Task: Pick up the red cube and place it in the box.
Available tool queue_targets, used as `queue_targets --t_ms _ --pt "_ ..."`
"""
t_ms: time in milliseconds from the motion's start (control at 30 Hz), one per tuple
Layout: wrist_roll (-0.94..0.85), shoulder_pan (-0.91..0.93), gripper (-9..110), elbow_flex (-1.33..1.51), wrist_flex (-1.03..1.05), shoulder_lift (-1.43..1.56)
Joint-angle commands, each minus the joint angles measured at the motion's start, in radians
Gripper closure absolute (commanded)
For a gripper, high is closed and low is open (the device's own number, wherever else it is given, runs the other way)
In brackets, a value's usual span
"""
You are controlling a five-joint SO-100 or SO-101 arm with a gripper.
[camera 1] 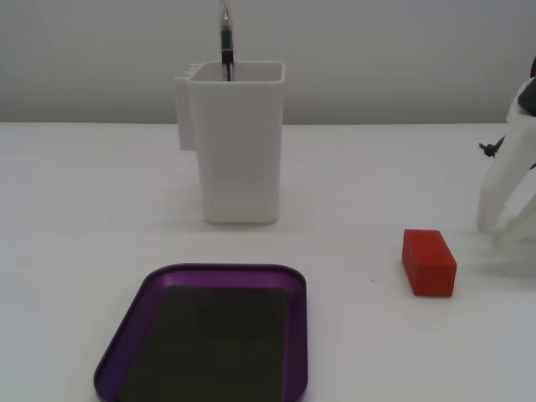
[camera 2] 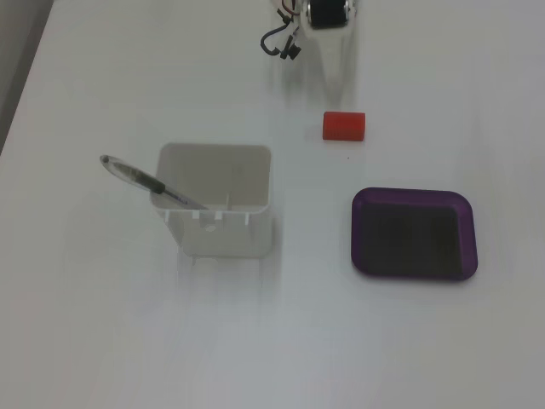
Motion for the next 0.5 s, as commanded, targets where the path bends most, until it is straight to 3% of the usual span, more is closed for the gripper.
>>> queue_targets --t_ms 0,467 --pt "0.0 -0.012 102 0.008 -0.011 0.101" --pt "-0.003 0.003 102 0.003 -0.012 0.101"
